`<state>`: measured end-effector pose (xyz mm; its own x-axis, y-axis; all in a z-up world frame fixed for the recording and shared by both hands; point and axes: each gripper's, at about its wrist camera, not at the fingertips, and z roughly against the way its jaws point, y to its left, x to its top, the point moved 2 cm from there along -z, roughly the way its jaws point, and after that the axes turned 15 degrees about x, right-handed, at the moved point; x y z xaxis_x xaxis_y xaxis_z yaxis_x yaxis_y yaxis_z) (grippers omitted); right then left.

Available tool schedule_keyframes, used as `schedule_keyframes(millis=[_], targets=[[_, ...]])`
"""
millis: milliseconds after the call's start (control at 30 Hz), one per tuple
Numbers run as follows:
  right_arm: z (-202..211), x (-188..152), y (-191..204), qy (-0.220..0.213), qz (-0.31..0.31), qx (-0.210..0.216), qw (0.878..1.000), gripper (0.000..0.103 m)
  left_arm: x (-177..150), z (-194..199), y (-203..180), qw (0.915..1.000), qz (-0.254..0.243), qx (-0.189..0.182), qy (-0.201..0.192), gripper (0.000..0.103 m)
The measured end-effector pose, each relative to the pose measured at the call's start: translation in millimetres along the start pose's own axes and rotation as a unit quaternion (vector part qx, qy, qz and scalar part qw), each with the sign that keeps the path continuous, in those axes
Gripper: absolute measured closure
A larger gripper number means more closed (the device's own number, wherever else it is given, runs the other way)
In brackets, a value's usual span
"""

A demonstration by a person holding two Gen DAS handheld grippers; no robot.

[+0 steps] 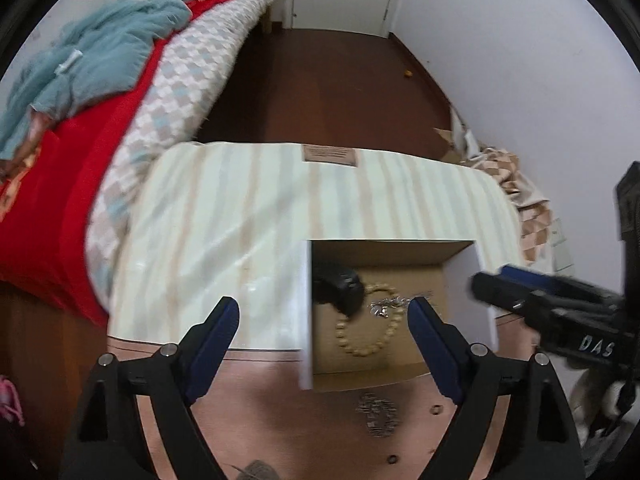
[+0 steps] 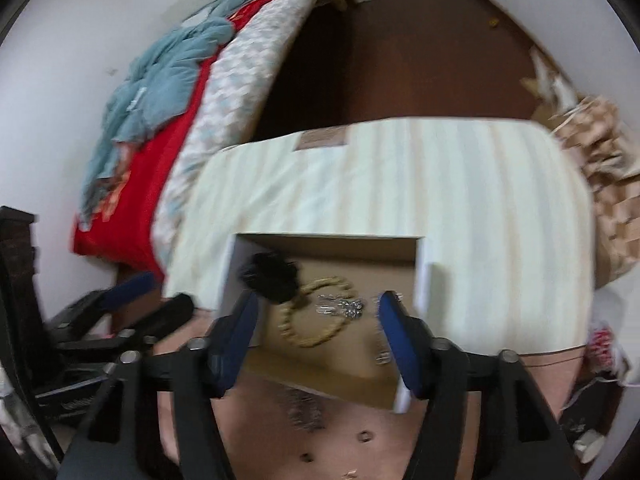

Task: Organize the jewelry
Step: 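Open both tools to drop the bracelet and brooch into the box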

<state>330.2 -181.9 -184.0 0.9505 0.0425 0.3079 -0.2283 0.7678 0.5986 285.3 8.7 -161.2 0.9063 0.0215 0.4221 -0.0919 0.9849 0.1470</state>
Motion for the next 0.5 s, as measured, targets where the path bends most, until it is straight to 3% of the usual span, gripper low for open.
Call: schedule_keyframes(millis=[33, 100, 167, 200, 300, 500], targets=[[2.6, -3.3, -0.1, -0.006, 0.004, -0.014, 1.000, 0.038, -3.2, 1.8, 2.1, 0.9999, -0.001, 0.012, -0.006, 0.015], [6.7, -8.7, -0.3, -0.013, 0.011, -0.045, 0.999, 0.038, -8.1, 2.3, 5.8, 0.9994, -0.003, 0.031, -0.013, 0.000], [9.5, -15.3, 1.2, -0.017, 0.025, -0.081, 0.996, 0.037, -14.6, 4.0, 9.5, 0.9985, -0.002, 0.049, -0.023, 0.000], [10.8, -19.1, 1.7, -0.016, 0.032, -0.105, 0.994, 0.032, -17.2, 4.6, 11.1, 0.9980, -0.002, 0.056, -0.028, 0.000], [10.6, -36.2, 3.7, -0.013, 0.049, -0.163, 0.985, 0.005, -26.8, 7.4, 12.1, 0.9959, -0.006, 0.081, -0.041, 0.000], [4.4, -63.3, 7.7, -0.016, 0.051, -0.210, 0.976, 0.000, -45.8, 15.8, 10.6, 0.9925, -0.014, 0.107, -0.058, 0.000]])
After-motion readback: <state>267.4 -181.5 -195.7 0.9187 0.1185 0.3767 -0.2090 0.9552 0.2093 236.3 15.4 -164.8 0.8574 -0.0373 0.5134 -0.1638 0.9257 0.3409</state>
